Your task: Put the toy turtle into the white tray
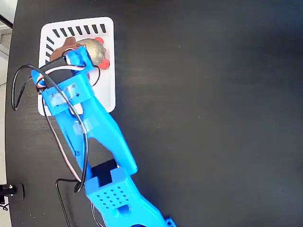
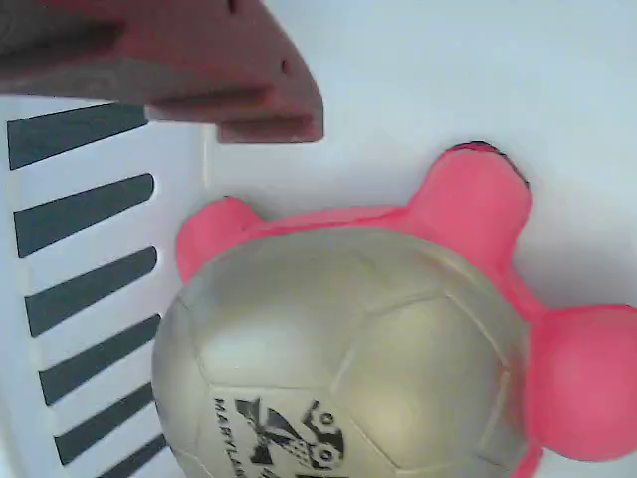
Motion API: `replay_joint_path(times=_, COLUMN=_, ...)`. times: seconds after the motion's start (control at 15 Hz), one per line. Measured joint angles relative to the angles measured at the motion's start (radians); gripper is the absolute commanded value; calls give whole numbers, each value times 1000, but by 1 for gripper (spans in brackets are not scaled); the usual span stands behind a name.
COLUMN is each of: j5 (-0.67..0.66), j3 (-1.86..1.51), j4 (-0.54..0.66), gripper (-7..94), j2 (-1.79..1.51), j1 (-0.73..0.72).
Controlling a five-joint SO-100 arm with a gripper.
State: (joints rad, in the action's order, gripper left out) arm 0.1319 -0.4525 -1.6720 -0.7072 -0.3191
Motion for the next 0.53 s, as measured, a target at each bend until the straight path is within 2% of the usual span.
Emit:
replay_joint_path(times=0.2, j5=11, j3=0, j4=0, gripper=1, j2=-52, j1=3)
replay_joint_path(times=0.4, j5=35, j3=-41, j4=21, gripper=0, j2=-239, j1=0)
replay_joint_path(times=0.53, j5=35, j3=-186, j4=112, gripper=0, j2=-437, j1=23)
